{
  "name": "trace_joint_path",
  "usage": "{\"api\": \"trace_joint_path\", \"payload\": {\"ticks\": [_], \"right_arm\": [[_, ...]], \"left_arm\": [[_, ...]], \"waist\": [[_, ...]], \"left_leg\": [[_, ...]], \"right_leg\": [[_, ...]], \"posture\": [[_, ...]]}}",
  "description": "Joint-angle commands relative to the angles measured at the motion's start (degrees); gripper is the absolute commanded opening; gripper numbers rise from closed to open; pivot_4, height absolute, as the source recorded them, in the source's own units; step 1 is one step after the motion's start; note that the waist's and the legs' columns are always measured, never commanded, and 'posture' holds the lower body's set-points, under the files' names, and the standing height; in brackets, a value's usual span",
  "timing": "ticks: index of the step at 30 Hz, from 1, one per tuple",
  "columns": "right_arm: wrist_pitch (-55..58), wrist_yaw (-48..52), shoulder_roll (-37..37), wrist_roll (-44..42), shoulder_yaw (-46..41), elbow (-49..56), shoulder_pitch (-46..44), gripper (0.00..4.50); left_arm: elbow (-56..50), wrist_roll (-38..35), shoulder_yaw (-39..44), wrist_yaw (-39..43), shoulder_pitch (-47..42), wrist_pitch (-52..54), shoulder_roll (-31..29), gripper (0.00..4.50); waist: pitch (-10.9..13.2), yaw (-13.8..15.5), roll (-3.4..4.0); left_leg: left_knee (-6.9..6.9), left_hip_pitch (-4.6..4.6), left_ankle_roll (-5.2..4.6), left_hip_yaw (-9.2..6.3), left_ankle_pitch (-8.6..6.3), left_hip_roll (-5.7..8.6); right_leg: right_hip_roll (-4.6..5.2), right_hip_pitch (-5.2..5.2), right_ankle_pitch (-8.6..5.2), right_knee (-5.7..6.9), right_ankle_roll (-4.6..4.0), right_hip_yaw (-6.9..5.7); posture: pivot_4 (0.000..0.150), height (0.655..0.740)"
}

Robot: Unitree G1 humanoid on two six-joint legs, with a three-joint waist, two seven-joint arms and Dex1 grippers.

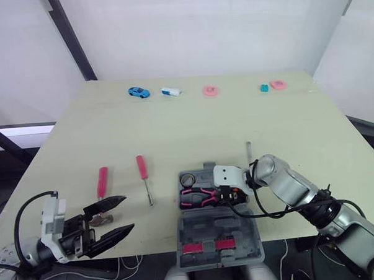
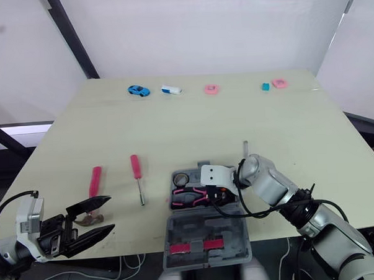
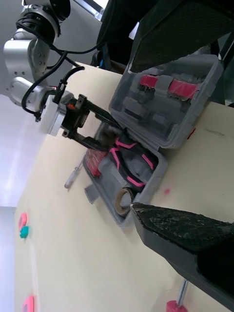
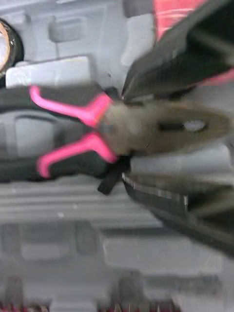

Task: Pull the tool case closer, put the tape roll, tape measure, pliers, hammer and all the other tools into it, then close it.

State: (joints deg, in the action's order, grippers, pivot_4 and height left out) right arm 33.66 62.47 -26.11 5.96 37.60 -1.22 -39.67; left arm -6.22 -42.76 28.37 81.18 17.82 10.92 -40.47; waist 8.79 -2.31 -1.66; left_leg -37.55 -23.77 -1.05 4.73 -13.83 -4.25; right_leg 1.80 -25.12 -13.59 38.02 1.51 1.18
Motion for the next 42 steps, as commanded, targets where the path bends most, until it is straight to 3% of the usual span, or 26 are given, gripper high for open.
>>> {"api": "trace_joint_path", "payload": {"ticks": [1, 9, 12, 16, 17, 30, 38, 42], "right_arm": [[-7.54, -0.98, 1.04, -3.06, -5.04, -0.73, 1.55, 3.06], [-14.87, -0.42, 5.76, -14.68, -16.02, -2.13, 9.15, 3.06], [-17.61, -1.2, 7.08, -14.25, -15.98, -4.93, 10.97, 2.29], [-20.52, -3.59, 9.0, -13.29, -16.48, -8.66, 11.86, 0.35], [-21.0, -3.89, 9.2, -13.04, -16.45, -9.43, 11.88, 0.04], [-20.63, -6.82, 9.92, -6.45, -12.36, -19.45, 11.97, 0.04], [-13.81, -6.99, 11.78, -3.69, -9.22, -30.0, 10.76, 0.04], [-16.29, -7.77, 12.47, -4.71, -10.99, -29.48, 10.76, 0.04]], "left_arm": [[-1.95, -0.32, 0.03, -0.21, 0.45, -0.45, 0.26, 4.5], [-2.7, -0.47, -0.53, -1.11, 0.75, -0.54, 0.94, 4.5], [-3.16, -0.56, -0.91, -1.54, 0.61, -0.41, 1.21, 4.5], [-3.57, -0.7, -1.2, -1.89, 0.34, -0.22, 1.29, 4.5], [-3.59, -0.72, -1.22, -1.92, 0.31, -0.2, 1.27, 4.5], [-3.34, -0.58, -1.72, -2.08, 0.01, -0.16, 1.28, 4.5], [-3.31, 0.02, -2.5, -3.35, 0.23, -0.13, 2.12, 4.5], [-3.68, -0.31, -2.28, -5.72, 0.39, 0.8, 2.61, 4.5]], "waist": [[0.0, 0.02, 0.0], [-0.01, 0.16, -0.01], [0.0, 0.1, -0.01], [-0.01, 0.08, -0.01], [0.0, 0.08, -0.01], [-0.05, 0.03, -0.04], [-0.87, -0.1, -0.2], [-1.46, -0.07, -0.36]], "left_leg": [[0.0, 0.0, 0.0, 0.0, 0.0, 0.0], [0.0, 0.03, 0.0, -0.09, 0.0, 0.0], [0.0, 0.04, 0.0, -0.09, 0.0, 0.0], [0.0, 0.04, 0.0, -0.08, 0.0, 0.01], [0.0, 0.04, 0.0, -0.09, 0.0, 0.01], [0.0, 0.08, 0.0, -0.09, 0.0, 0.0], [0.21, 1.43, 0.01, -0.01, -0.02, -0.05], [0.34, 1.93, 0.04, -0.18, -0.04, -0.11]], "right_leg": [[0.01, 0.0, 0.0, -0.01, 0.0, 0.0], [-0.01, 0.09, 0.03, 0.0, 0.06, -0.03], [-0.02, 0.09, 0.03, 0.01, 0.06, -0.03], [-0.01, 0.09, 0.04, 0.01, 0.06, -0.03], [-0.02, 0.09, 0.04, 0.01, 0.06, -0.03], [-0.02, 0.12, 0.04, 0.01, 0.06, -0.02], [0.02, 1.3, -0.17, -0.06, -0.23, -0.02], [0.11, 1.62, -0.29, -0.05, -0.25, -0.04]], "posture": [[0.15, 0.74], [0.15, 0.74], [0.15, 0.74], [0.15, 0.74], [0.15, 0.74], [0.15, 0.74], [0.15, 0.74], [0.15, 0.74]]}}
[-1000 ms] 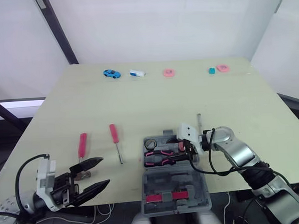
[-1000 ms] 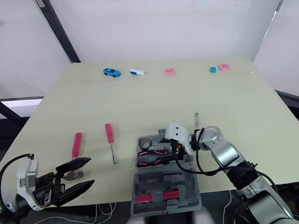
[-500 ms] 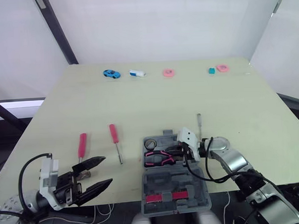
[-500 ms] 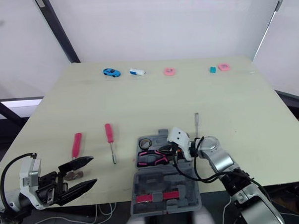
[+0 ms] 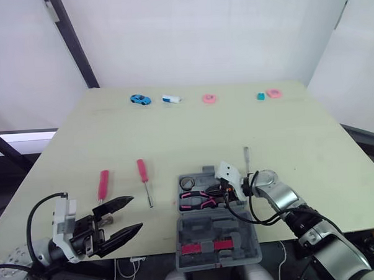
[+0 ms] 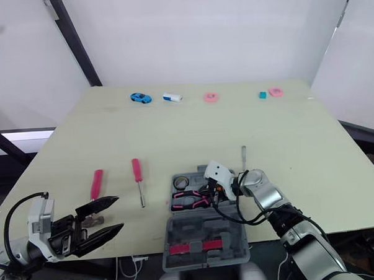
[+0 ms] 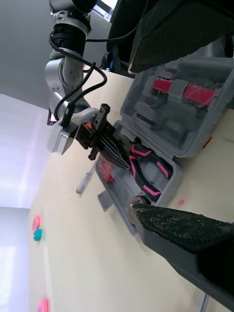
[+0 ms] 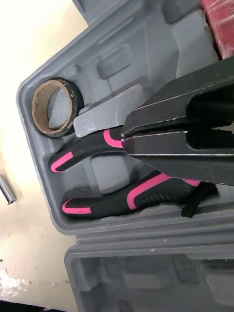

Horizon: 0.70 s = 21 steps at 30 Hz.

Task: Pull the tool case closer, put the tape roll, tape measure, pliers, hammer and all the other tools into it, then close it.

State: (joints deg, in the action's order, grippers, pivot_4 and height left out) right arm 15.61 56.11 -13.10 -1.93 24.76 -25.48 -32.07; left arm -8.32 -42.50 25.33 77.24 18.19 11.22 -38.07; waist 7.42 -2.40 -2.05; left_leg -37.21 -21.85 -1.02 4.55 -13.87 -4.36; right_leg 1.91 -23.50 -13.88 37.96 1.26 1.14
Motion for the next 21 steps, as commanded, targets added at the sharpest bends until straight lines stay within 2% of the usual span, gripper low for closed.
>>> {"api": "trace_joint_path", "payload": {"ticks": [1, 4, 7, 10, 15, 18, 21], "right_arm": [[-0.43, -1.68, -0.24, 1.76, 0.22, -3.57, 3.62, 0.04], [-5.08, -0.96, 0.38, -3.19, -4.6, 3.2, 5.87, 0.04], [-1.12, -0.8, 0.52, -11.16, -10.82, 14.61, 9.26, 0.04], [-1.51, -2.64, -1.18, -13.37, -13.94, 23.64, 13.7, 0.04], [-1.29, -3.42, -8.54, -13.82, -18.8, 32.23, 21.22, 0.04], [-1.2, -4.02, -14.51, -14.59, -24.13, 34.64, 27.73, 0.84], [-1.11, -4.38, -19.3, -15.74, -29.71, 36.9, 34.93, 2.39]], "left_arm": [[-1.6, -0.69, 0.96, -2.78, 0.07, 0.82, 0.56, 4.5], [-1.19, 0.39, 1.01, -5.73, 0.52, 0.63, 1.68, 4.5], [0.41, 3.06, 0.35, -10.12, 1.08, -0.57, 4.1, 4.5], [1.23, 5.19, 0.25, -15.14, 1.24, -1.1, 6.61, 4.5], [2.0, 7.88, -0.08, -19.66, 3.17, -2.4, 9.52, 4.5], [2.56, 9.06, -0.02, -20.5, 5.35, -3.35, 10.14, 4.5], [3.04, 9.54, 0.58, -20.58, 7.14, -4.03, 10.03, 4.5]], "waist": [[-0.11, 0.07, 0.05], [-0.06, 0.19, 0.14], [0.03, 0.23, 0.13], [0.19, 0.26, 0.39], [0.22, 0.5, 0.35], [0.27, 0.81, 0.34], [0.35, 1.33, 0.32]], "left_leg": [[0.0, 0.0, 0.0, -0.08, 0.0, -0.02], [0.02, -0.08, 0.0, -0.13, 0.0, -0.04], [0.03, -0.37, 0.01, -0.11, 0.0, 0.04], [-0.04, -0.9, 0.01, -0.1, 0.0, 0.13], [0.0, -0.97, 0.01, -0.05, -0.01, 0.12], [0.0, -0.98, 0.01, -0.01, -0.01, 0.13], [0.0, -0.98, 0.01, -0.06, -0.02, 0.15]], "right_leg": [[0.03, 0.0, 0.0, 0.0, 0.0, 0.01], [0.07, -0.03, 0.05, -0.01, -0.09, -0.02], [0.11, -0.19, 0.06, -0.06, -0.09, -0.02], [0.14, -0.67, 0.08, -0.05, -0.04, 0.0], [0.04, -0.69, 0.06, -0.08, -0.06, -0.15], [0.1, -0.69, 0.04, -0.14, -0.07, -0.16], [0.13, -0.71, -0.01, -0.19, 0.02, -0.1]], "posture": [[0.15, 0.74], [0.15, 0.74], [0.15, 0.74], [0.15, 0.74], [0.15, 0.74], [0.15, 0.74], [0.15, 0.74]]}}
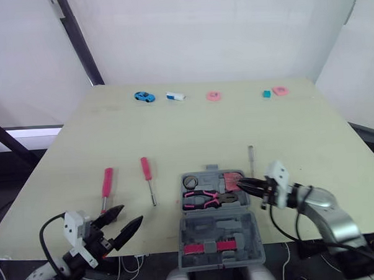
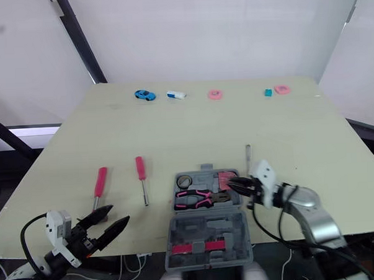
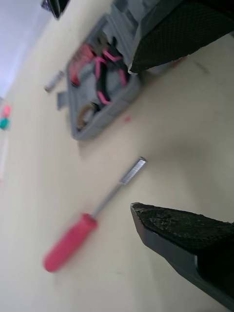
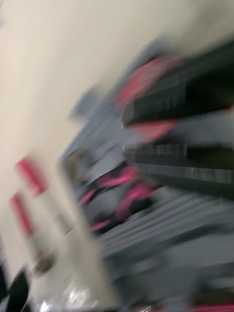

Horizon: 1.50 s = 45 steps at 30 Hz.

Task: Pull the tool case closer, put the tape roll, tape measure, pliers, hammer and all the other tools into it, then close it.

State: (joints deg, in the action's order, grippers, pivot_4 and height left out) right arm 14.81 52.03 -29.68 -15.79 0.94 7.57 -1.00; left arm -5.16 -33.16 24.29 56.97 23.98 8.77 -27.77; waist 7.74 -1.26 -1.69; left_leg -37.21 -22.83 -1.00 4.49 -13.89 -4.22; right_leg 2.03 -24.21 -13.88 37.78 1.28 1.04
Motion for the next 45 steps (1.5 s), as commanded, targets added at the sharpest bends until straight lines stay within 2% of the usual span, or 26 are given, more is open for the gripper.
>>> {"api": "trace_joint_path", "payload": {"ticks": [1, 3, 4, 8, 13, 20, 22, 25, 29, 33, 39, 45], "right_arm": [[-0.05, -0.48, -3.74, -2.71, -8.06, 4.74, 6.37, 2.87], [0.6, -0.56, -5.66, -4.21, -12.58, 7.06, 12.1, 4.08], [0.73, -0.43, -6.41, -4.78, -14.53, 7.85, 14.77, 4.46], [0.67, -0.68, -7.61, -5.8, -18.33, 9.03, 20.39, 4.46], [3.38, -3.37, -7.4, -6.79, -18.49, 12.15, 19.93, 4.46], [20.38, -19.47, -2.99, -3.1, -9.72, 14.66, 1.2, 4.46], [27.21, -25.98, 1.37, -2.7, -7.9, 11.7, -6.93, 4.46], [30.52, -29.24, 5.92, -2.48, -6.15, 7.46, -13.91, 4.46], [29.6, -34.37, 10.0, 1.99, -2.78, -2.09, -21.42, 4.46], [28.08, -39.62, 14.92, 4.45, -2.54, -12.04, -28.17, 4.46], [22.43, -43.04, 18.26, 7.4, -2.51, -20.33, -30.33, 4.46], [19.34, -43.55, 20.57, 7.71, -2.82, -22.07, -30.16, 4.46]], "left_arm": [[-0.1, 0.11, 1.97, -0.6, 1.78, -1.43, -0.38, 4.5], [-0.29, -0.28, 2.78, -1.44, 2.39, -0.82, -0.72, 4.5], [-0.54, -0.56, 3.15, -1.9, 2.62, -0.36, -0.83, 4.5], [-1.67, -0.96, 3.67, -2.53, 3.51, 0.5, -1.08, 4.5], [-5.6, -1.87, 3.11, -3.31, 3.46, 2.33, -1.41, 4.5], [-14.68, -6.72, 0.3, -2.8, -2.82, 7.59, -4.07, 4.5], [-16.46, -9.75, -0.66, -1.74, -6.12, 10.02, -5.66, 4.5], [-17.67, -11.85, -2.26, 0.96, -9.52, 11.66, -7.97, 4.5], [-16.33, -12.9, -3.85, 4.55, -13.13, 12.04, -9.53, 4.5], [-15.16, -13.55, -4.22, 7.42, -17.05, 12.07, -11.09, 4.5], [-15.67, -14.13, -4.35, 7.78, -19.87, 12.6, -11.38, 4.5], [-14.32, -12.84, -3.75, 7.91, -18.62, 11.44, -10.8, 4.5]], "waist": [[0.06, 0.29, -0.05], [0.17, 0.53, -0.07], [0.23, 0.57, -0.04], [0.37, 0.42, -0.05], [0.5, 0.37, -0.03], [0.77, 0.54, -0.04], [0.84, 0.48, -0.01], [0.86, 0.45, -0.01], [0.84, 0.58, 0.01], [0.85, 0.37, 0.01], [0.85, 0.28, 0.01], [0.85, -0.13, 0.02]], "left_leg": [[0.0, 0.01, 0.0, -0.03, 0.0, 0.0], [0.0, 0.01, 0.0, -0.11, 0.0, -0.02], [0.0, 0.01, 0.0, -0.16, 0.0, -0.02], [0.0, 0.01, 0.02, -0.21, -0.01, -0.04], [0.0, 0.03, 0.26, -0.2, -0.15, -0.1], [-0.04, -0.07, 0.2, -0.22, -0.12, -0.04], [0.0, -0.16, 0.02, -0.2, -0.02, -0.03], [-0.07, -0.42, 0.01, -0.21, 0.0, -0.01], [-0.09, -0.97, 0.0, -0.13, 0.01, 0.02], [-0.1, -1.04, 0.01, -0.1, 0.01, 0.02], [-0.11, -1.01, 0.01, -0.11, 0.01, 0.0], [-0.12, -0.99, 0.01, -0.09, 0.01, 0.0]], "right_leg": [[0.0, -0.01, -0.04, -0.01, 0.07, 0.01], [-0.01, -0.02, -0.09, -0.02, 0.15, 0.02], [-0.02, -0.03, -0.1, -0.02, 0.16, 0.01], [0.01, -0.06, -0.12, -0.05, 0.2, -0.01], [0.02, -0.09, -0.12, -0.05, 0.21, 0.03], [-0.04, -0.14, -0.1, -0.02, 0.2, 0.02], [-0.06, -0.15, -0.07, -0.03, 0.14, 0.03], [-0.15, -0.4, 0.06, 0.09, -0.06, 0.07], [-0.24, -0.75, 0.15, 0.04, 0.11, -0.08], [-0.26, -0.83, 0.17, 0.06, 0.18, -0.08], [-0.29, -0.82, 0.18, 0.11, 0.18, -0.06], [-0.3, -0.82, 0.19, 0.15, 0.2, -0.02]], "posture": [[0.15, 0.74], [0.15, 0.74], [0.15, 0.74], [0.15, 0.74], [0.15, 0.74], [0.15, 0.74], [0.15, 0.74], [0.15, 0.74], [0.15, 0.74], [0.15, 0.74], [0.15, 0.74], [0.15, 0.74]]}}
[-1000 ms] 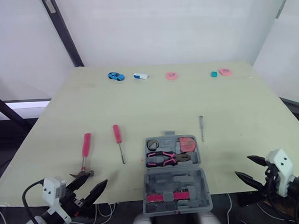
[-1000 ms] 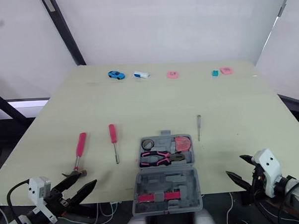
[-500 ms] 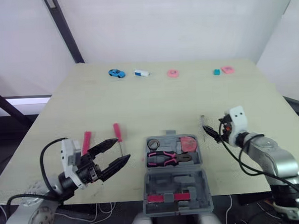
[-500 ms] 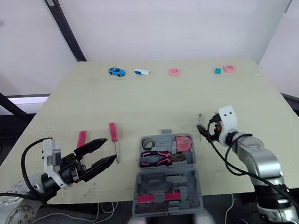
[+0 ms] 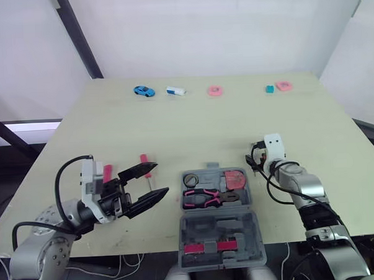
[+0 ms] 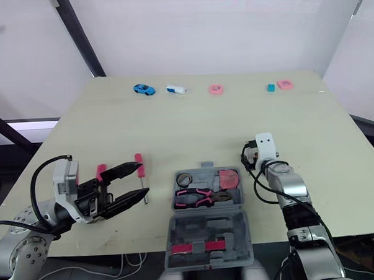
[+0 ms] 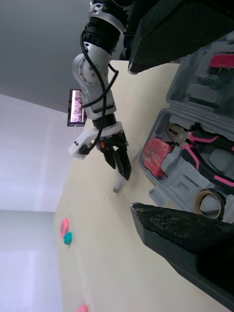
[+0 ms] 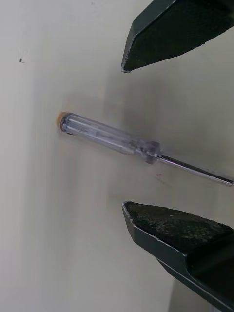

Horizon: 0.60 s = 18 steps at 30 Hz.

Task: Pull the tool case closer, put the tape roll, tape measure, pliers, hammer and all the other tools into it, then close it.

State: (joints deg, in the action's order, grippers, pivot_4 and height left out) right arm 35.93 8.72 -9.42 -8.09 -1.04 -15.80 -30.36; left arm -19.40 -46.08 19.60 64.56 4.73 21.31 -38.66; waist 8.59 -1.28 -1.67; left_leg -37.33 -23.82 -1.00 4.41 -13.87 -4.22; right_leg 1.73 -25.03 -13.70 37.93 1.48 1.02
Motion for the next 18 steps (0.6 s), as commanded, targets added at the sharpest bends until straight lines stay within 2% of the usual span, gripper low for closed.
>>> {"api": "trace_joint_path", "payload": {"ticks": [1, 4, 8, 10, 11, 12, 14, 17, 18], "right_arm": [[-2.61, 0.05, 0.34, -0.05, -0.91, 1.7, -0.5, 4.46], [-4.99, 2.87, -0.46, -1.2, -1.16, 4.57, 0.97, 4.46], [-3.58, 11.65, -4.89, -4.61, -0.56, 12.53, 5.95, 4.46], [-0.82, 18.14, -9.44, -7.49, -0.05, 18.51, 9.8, 3.95], [0.43, 20.84, -11.75, -8.56, 0.25, 20.82, 11.35, 3.66], [1.17, 23.67, -14.62, -9.22, 0.61, 22.68, 12.8, 3.27], [1.39, 29.93, -20.94, -9.74, 2.16, 25.58, 15.37, 2.36], [-0.55, 37.85, -28.44, -9.5, 4.4, 27.59, 17.65, 0.83], [-2.27, 40.52, -31.07, -8.55, 5.66, 27.58, 18.16, 0.48]], "left_arm": [[0.29, 0.3, 1.29, -0.45, 1.29, -1.11, 0.45, 4.5], [1.93, 3.44, 1.29, -3.28, 2.91, -2.5, 1.46, 4.5], [4.12, 7.53, -0.14, -3.59, 4.21, -3.97, 1.03, 4.5], [6.37, 8.59, -1.53, -0.88, 4.75, -3.75, -0.38, 4.5], [7.42, 8.2, -2.18, 1.16, 4.83, -3.46, -0.8, 3.98], [9.0, 9.42, -3.44, 2.33, 4.71, -3.76, -1.57, 3.7], [12.29, 12.45, -6.11, 4.3, 3.46, -5.89, -2.4, 2.83], [17.25, 15.65, -9.4, 6.76, 0.65, -8.04, -2.91, 1.28], [19.41, 17.17, -10.82, 7.88, -0.48, -9.33, -3.07, 0.95]], "waist": [[0.0, -0.32, 0.0], [0.0, -0.71, 0.01], [0.0, -0.65, 0.01], [0.01, -0.39, 0.01], [0.01, -0.43, 0.01], [0.03, -0.41, 0.04], [0.03, -0.59, 0.05], [0.08, -0.59, 0.12], [0.07, -0.66, 0.11]], "left_leg": [[0.0, 0.01, 0.0, -0.01, 0.0, 0.0], [0.0, 0.01, 0.0, -0.01, 0.0, 0.0], [0.0, -0.02, 0.0, -0.04, 0.0, 0.0], [0.0, -0.02, 0.0, -0.04, 0.0, 0.0], [0.0, 0.0, 0.0, -0.04, 0.0, 0.01], [0.0, 0.02, 0.0, -0.03, 0.0, 0.0], [-0.03, 0.07, 0.0, 0.0, 0.0, 0.0], [-0.09, 0.12, -0.02, -0.03, 0.01, 0.0], [-0.1, 0.12, -0.02, -0.06, 0.01, -0.01]], "right_leg": [[0.0, 0.0, 0.0, 0.02, 0.0, 0.0], [0.01, 0.0, 0.0, 0.02, 0.0, -0.01], [0.03, 0.01, 0.0, 0.0, 0.01, -0.05], [0.04, 0.01, 0.0, 0.0, 0.01, -0.05], [0.05, 0.03, -0.01, -0.01, 0.01, -0.06], [0.05, 0.04, -0.01, -0.01, 0.01, -0.06], [0.05, 0.07, -0.01, -0.01, 0.0, -0.05], [0.03, 0.1, -0.05, 0.01, -0.06, -0.06], [0.01, 0.1, -0.12, 0.02, -0.19, -0.08]], "posture": [[0.15, 0.74], [0.15, 0.74], [0.15, 0.74], [0.15, 0.74], [0.15, 0.74], [0.15, 0.74], [0.15, 0.74], [0.15, 0.74], [0.15, 0.74]]}}
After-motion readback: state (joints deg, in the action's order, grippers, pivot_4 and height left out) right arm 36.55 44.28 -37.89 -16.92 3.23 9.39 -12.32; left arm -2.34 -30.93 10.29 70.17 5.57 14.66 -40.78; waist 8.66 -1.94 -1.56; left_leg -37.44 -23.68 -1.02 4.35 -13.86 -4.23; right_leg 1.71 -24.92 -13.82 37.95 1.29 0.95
